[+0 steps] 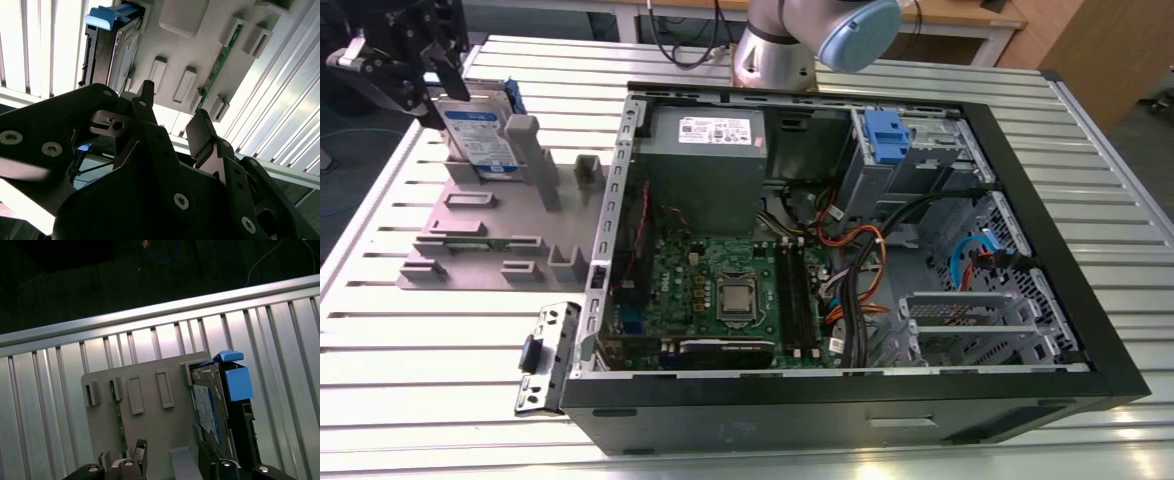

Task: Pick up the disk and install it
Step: 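Pick up the disk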

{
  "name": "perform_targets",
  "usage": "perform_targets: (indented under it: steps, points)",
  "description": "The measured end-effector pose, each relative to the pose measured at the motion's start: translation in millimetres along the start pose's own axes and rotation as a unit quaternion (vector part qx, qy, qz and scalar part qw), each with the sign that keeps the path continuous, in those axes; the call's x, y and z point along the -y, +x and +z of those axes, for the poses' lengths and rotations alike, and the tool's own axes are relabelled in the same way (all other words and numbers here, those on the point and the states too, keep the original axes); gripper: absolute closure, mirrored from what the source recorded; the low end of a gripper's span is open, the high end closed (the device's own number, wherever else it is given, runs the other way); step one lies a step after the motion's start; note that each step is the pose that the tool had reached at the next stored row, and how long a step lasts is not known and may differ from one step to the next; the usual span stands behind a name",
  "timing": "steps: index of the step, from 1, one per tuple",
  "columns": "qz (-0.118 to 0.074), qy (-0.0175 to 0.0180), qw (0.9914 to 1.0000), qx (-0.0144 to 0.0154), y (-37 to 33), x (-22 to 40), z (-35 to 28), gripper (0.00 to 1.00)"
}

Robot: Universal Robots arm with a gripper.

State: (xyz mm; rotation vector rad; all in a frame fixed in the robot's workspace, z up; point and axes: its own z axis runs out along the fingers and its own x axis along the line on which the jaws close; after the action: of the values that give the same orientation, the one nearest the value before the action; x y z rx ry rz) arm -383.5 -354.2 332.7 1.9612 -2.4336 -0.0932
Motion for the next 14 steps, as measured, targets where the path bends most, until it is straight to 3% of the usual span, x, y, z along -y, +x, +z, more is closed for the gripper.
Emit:
perform_targets:
  steps: [5,7,14]
  points:
    - [0.000,0.0000,1.00000,0.0000,0.1,-1.0,0.2,0.47]
    - [-0.002,-0.0001,1.00000,-0.0001,2.1,-9.9,3.2,0.47]
    - [-0.002,-0.0001,1.00000,-0.0002,0.1,-10.4,3.4,0.47]
